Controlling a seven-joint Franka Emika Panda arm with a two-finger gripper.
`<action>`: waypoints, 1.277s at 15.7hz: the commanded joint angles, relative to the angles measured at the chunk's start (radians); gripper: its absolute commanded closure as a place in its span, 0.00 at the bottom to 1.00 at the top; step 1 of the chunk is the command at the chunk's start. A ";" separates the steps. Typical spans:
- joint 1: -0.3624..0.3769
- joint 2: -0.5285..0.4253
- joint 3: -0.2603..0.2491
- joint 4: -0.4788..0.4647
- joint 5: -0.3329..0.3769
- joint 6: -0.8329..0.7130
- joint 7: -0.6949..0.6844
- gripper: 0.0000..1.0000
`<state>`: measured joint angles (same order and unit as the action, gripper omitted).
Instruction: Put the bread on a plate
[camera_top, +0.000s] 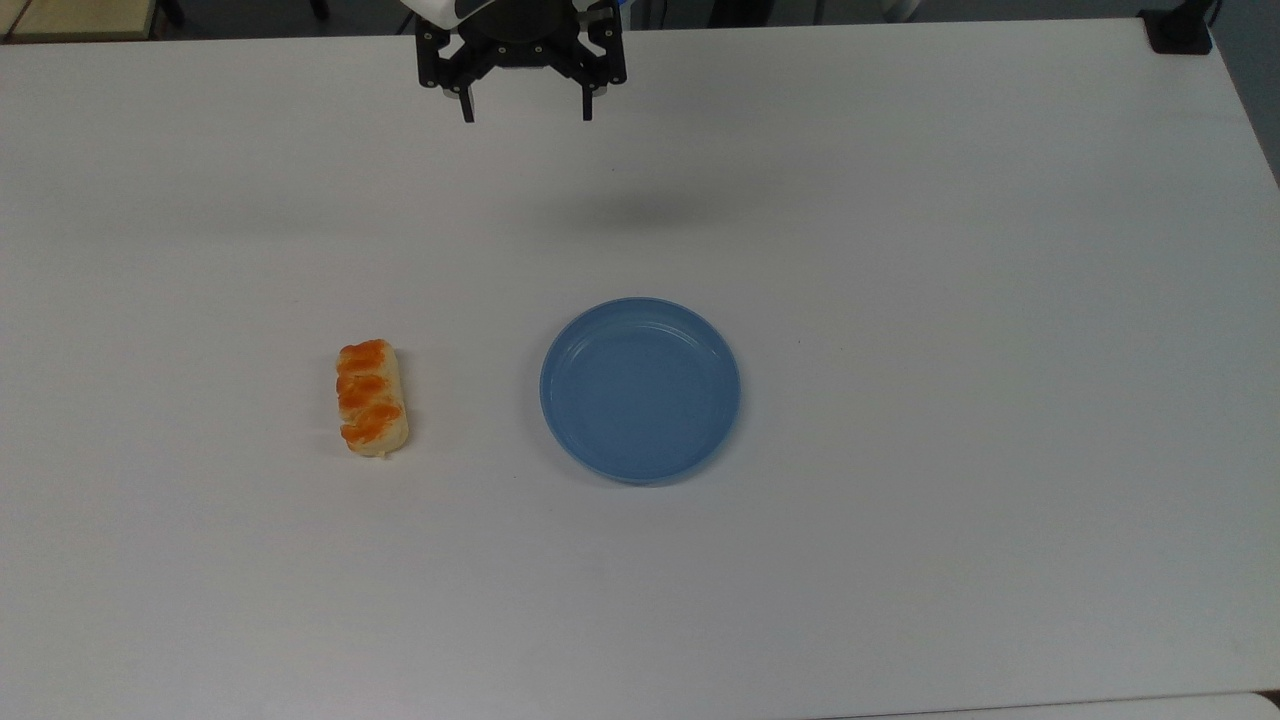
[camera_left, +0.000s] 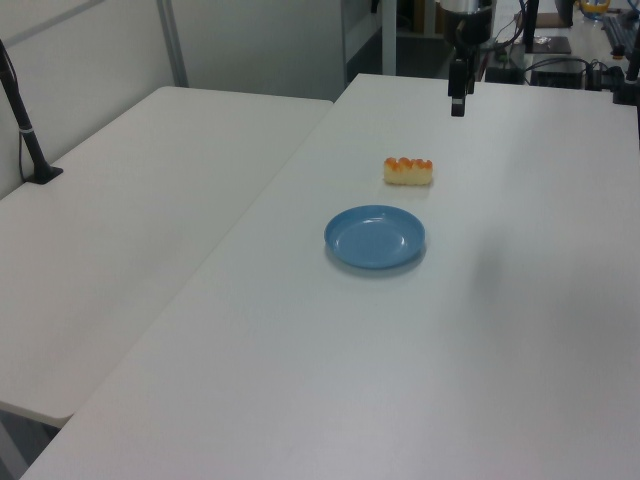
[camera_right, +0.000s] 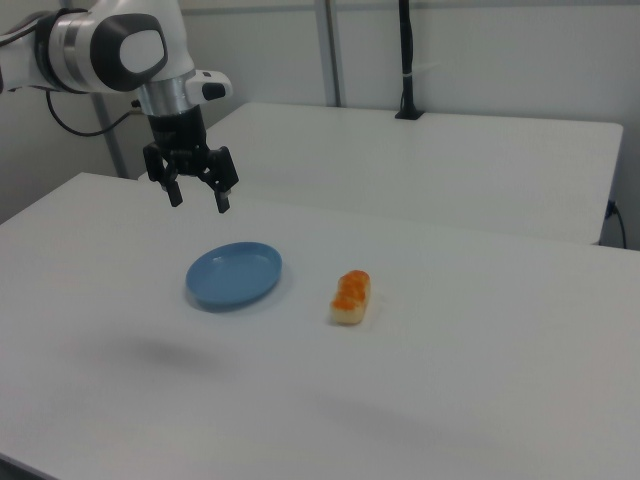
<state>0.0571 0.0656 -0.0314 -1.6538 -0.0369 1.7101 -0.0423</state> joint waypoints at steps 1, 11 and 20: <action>0.003 0.002 -0.018 -0.020 0.015 0.035 -0.103 0.00; -0.054 0.288 -0.090 0.098 0.017 0.301 -0.151 0.00; -0.068 0.529 -0.168 0.170 0.014 0.569 -0.148 0.00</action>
<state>-0.0138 0.5430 -0.1690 -1.5276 -0.0363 2.2357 -0.1691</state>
